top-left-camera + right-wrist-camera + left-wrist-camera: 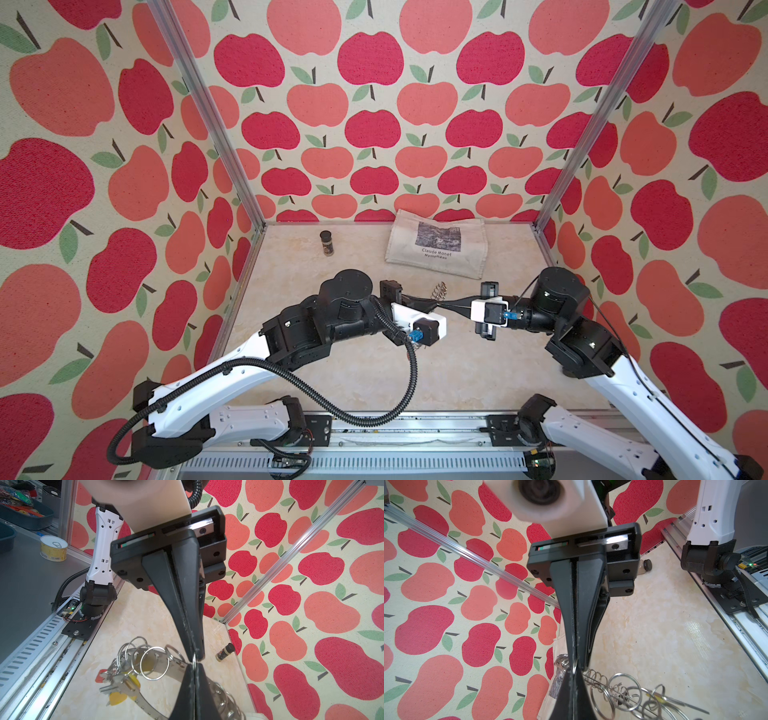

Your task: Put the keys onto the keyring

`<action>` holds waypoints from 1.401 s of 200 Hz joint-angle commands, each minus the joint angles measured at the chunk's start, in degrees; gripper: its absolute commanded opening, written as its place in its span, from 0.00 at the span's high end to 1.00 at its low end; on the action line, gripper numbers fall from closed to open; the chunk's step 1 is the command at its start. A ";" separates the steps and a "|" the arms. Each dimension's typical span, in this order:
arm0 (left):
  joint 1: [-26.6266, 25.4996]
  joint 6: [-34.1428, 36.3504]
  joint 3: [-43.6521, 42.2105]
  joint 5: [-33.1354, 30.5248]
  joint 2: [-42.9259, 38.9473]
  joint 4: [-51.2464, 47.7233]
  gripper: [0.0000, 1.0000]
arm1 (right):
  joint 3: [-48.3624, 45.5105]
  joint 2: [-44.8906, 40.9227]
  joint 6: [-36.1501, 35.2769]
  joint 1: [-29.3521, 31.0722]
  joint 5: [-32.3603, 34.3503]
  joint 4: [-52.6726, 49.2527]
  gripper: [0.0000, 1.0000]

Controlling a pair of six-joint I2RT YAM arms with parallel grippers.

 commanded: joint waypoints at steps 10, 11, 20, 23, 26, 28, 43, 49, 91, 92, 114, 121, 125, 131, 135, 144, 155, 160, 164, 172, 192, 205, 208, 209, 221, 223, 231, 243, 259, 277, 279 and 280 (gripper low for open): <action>-0.35 -2.28 1.29 -0.83 -0.32 3.77 0.96 | -2.13 -1.77 7.76 -1.26 -1.03 8.61 1.00; -0.35 -2.51 1.20 -0.94 -0.31 3.98 0.94 | -2.28 -1.81 8.07 -1.40 -1.25 9.05 1.00; -0.35 -4.34 0.31 -2.50 -0.30 6.26 0.86 | -3.85 -2.12 11.53 -2.84 -3.18 13.10 1.00; -0.35 -4.96 0.04 -2.75 -0.41 6.90 0.84 | -4.28 -2.23 12.59 -3.28 -3.82 14.19 1.00; -0.35 -5.56 -0.30 -3.03 -0.54 7.51 0.81 | -4.89 -2.27 13.73 -3.80 -4.31 15.77 1.00; -0.35 -5.93 -0.48 -3.12 -0.71 7.88 0.80 | -5.25 -2.30 14.66 -4.06 -4.62 16.74 1.00; 0.19 -9.15 -1.89 -3.17 -1.91 10.21 0.76 | -8.70 -2.90 20.71 -6.39 -7.10 24.57 1.00; 0.44 -10.16 -2.42 -3.14 -2.32 10.85 0.74 | -9.96 -3.01 23.13 -7.20 -7.98 28.11 1.00; 2.73 -16.81 -3.82 -0.31 -3.03 12.93 0.71 | -13.39 -2.04 32.48 -9.34 -11.51 42.28 1.00; 2.77 -16.94 -3.82 -0.24 -3.02 12.96 0.71 | -13.45 -1.99 32.64 -9.40 -11.59 42.50 1.00; 4.55 -19.46 -4.50 1.67 -3.13 13.63 0.69 | -13.83 -1.58 36.09 -10.15 -12.69 46.94 1.00; 5.02 -20.17 -4.78 2.18 -3.11 14.01 0.69 | -13.94 -1.38 37.10 -10.24 -13.01 48.33 1.00; 5.26 -20.51 -4.86 2.61 -3.19 14.16 0.69 | -13.86 -1.31 37.64 -10.24 -13.19 48.84 1.00; 5.57 -20.94 -5.08 3.17 -3.20 14.46 0.69 | -13.74 -1.23 38.12 -10.24 -13.37 49.15 1.00; 5.69 -21.22 -5.14 3.54 -3.23 14.64 0.69 | -13.73 -1.21 38.27 -10.25 -13.48 49.33 1.00; 5.88 -21.49 -5.16 4.44 -3.20 14.95 0.69 | -13.70 -1.03 38.80 -10.32 -13.55 49.83 1.00; 5.87 -21.77 -5.01 5.30 -3.02 15.12 0.69 | -13.69 -0.94 39.04 -10.33 -13.62 50.22 1.00; 5.84 -21.89 -4.85 5.77 -2.94 15.18 0.69 | -13.69 -0.88 39.25 -10.40 -13.67 50.25 1.00; 5.82 -22.04 -4.73 6.24 -2.86 15.14 0.69 | -13.64 -0.83 39.31 -10.36 -13.67 50.32 1.00; 5.80 -22.33 -4.41 7.29 -2.69 15.10 0.69 | -13.63 -0.79 39.39 -10.33 -13.68 50.54 1.00; 5.71 -23.22 -3.60 9.57 -2.26 15.01 0.69 | -13.48 -0.41 39.99 -10.38 -13.72 51.23 1.00; 5.46 -23.58 -3.38 10.30 -1.87 15.14 0.69 | -13.66 -0.17 40.77 -10.34 -13.80 52.53 1.00; 5.43 -23.65 -3.35 10.29 -1.77 15.22 0.69 | -13.69 -0.03 40.94 -10.38 -13.81 52.76 1.00; 5.44 -23.61 -3.32 10.29 -1.78 15.20 0.69 | -13.69 0.03 41.00 -10.35 -13.88 52.79 1.00; 5.43 -23.60 -3.45 10.50 -1.54 15.81 0.69 | -13.60 0.34 41.54 -10.34 -14.09 53.57 1.00; 5.42 -23.62 -3.47 10.48 -1.53 15.91 0.69 | -13.60 0.44 41.65 -10.33 -14.05 53.67 1.00; 5.36 -23.52 -3.60 10.54 -1.42 16.50 0.69 | -13.64 0.66 41.98 -10.35 -14.24 54.13 1.00; 5.38 -23.49 -3.86 10.34 -1.33 17.61 0.69 | -13.43 0.91 42.25 -10.38 -14.60 54.23 1.00; 5.48 -23.16 -4.26 10.21 -1.30 19.31 0.70 | -13.34 1.06 42.62 -10.40 -14.98 54.33 1.00; 5.54 -23.02 -4.33 10.55 -1.05 20.34 0.70 | -13.26 1.20 42.87 -10.35 -15.22 54.23 1.00; 5.54 -22.99 -4.32 10.60 -1.03 20.34 0.71 | -13.25 1.18 42.90 -10.34 -15.25 54.23 1.00; 5.54 -23.02 -4.29 10.67 -1.06 20.40 0.71 | -13.21 1.21 42.91 -10.33 -15.26 54.23 1.00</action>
